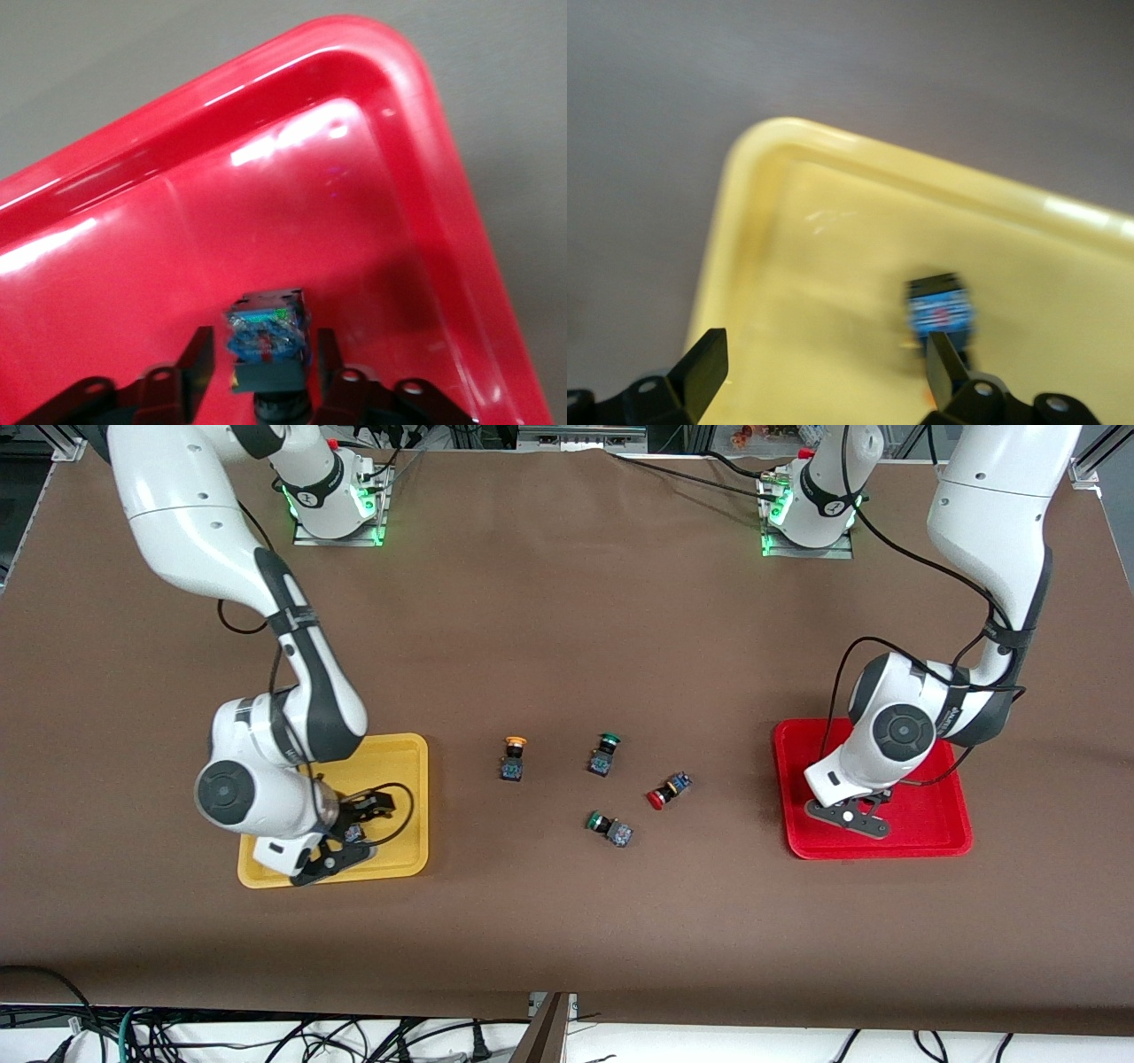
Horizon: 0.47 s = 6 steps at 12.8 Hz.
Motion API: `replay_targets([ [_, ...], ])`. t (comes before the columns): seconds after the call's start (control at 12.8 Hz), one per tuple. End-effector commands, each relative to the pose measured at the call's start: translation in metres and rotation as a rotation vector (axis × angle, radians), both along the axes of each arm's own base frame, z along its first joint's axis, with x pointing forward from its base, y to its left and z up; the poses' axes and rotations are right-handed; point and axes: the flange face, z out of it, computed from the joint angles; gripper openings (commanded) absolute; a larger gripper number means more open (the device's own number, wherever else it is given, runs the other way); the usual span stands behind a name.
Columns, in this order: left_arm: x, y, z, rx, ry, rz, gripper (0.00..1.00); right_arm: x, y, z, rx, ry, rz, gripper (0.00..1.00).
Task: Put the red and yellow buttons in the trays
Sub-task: 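Release both buttons into the trays and reach back toward the remaining buttons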
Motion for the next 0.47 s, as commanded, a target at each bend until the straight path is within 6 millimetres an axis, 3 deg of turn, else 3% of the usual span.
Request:
replay_targets([
  [0.0,0.002,-0.02,0.049,0.005,-0.072,-0.024,1.0,-0.03,0.071,0.007,-0.009,0.041,-0.169,0.99],
  [0.23,0.023,-0.087,0.112,-0.027,-0.054,-0.03,1.0,-0.071,0.151,-0.005,-0.019,0.082,-0.377,0.99],
  [0.31,0.023,-0.112,0.126,-0.072,-0.035,-0.032,1.0,-0.082,0.17,-0.014,-0.02,0.078,-0.423,0.99],
  [0.39,0.017,-0.135,0.127,-0.094,-0.023,-0.079,1.0,-0.089,0.176,-0.026,-0.019,0.075,-0.455,0.98],
])
